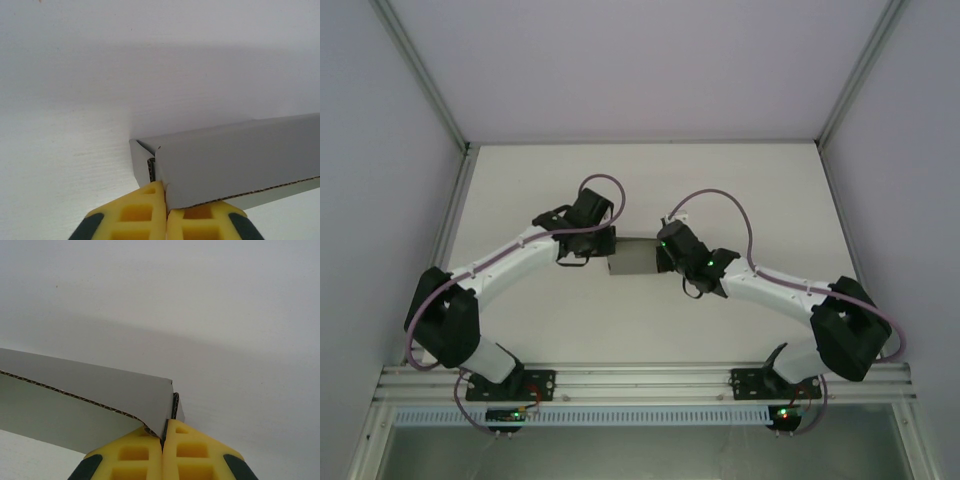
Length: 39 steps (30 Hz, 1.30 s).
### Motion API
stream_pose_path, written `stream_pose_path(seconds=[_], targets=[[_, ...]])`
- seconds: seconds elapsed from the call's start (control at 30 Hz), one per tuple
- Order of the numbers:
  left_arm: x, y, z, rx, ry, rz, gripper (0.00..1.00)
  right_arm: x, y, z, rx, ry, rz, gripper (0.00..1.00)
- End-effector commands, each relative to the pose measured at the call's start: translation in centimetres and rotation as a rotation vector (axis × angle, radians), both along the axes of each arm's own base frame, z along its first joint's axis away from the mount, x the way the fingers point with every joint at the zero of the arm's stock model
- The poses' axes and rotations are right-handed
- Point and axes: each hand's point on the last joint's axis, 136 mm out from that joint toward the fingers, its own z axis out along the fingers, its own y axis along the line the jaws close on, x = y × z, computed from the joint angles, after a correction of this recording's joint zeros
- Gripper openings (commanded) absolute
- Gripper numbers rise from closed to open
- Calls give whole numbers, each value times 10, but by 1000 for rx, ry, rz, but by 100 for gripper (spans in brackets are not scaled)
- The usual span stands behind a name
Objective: Assemble paper box
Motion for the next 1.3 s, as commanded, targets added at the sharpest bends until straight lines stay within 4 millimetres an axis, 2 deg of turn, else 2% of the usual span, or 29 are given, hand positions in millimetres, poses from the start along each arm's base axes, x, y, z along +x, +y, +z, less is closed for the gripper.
stream_pose_path(seconds=[0.0, 0.2, 0.3, 0.43, 0.5, 0.6, 0.7, 0.8, 1.07, 1.27], targets=[[-4, 31, -9, 135, 34, 75, 1, -32, -38, -56, -205, 187, -16, 0], [-4, 43, -15, 181, 47, 102, 0, -32, -38, -57, -202, 188, -15, 0], [-2, 34, -10, 115, 38, 90, 0, -33, -39, -58, -203, 192, -15, 0], [2, 12, 10, -139, 16, 79, 0, -34, -39, -59, -206, 195, -14, 0], [3, 7, 25, -223, -7, 79, 0, -34, -38, -59, -201, 194, -14, 0], [2, 6, 40, -284, -26, 77, 0, -33, -37, -59, -199, 195, -10, 0], [2, 11, 41, -276, -33, 89, 0, -33, -36, -60, -200, 198, -5, 0], [2, 16, 32, -258, -17, 107, 0, -33, -35, -61, -202, 200, -2, 0], [-8, 29, -13, -213, 67, 187, 0, -34, -36, -61, -208, 202, -6, 0], [-31, 67, -51, 60, 82, 247, 0, -34, -38, -64, -224, 212, -5, 0]])
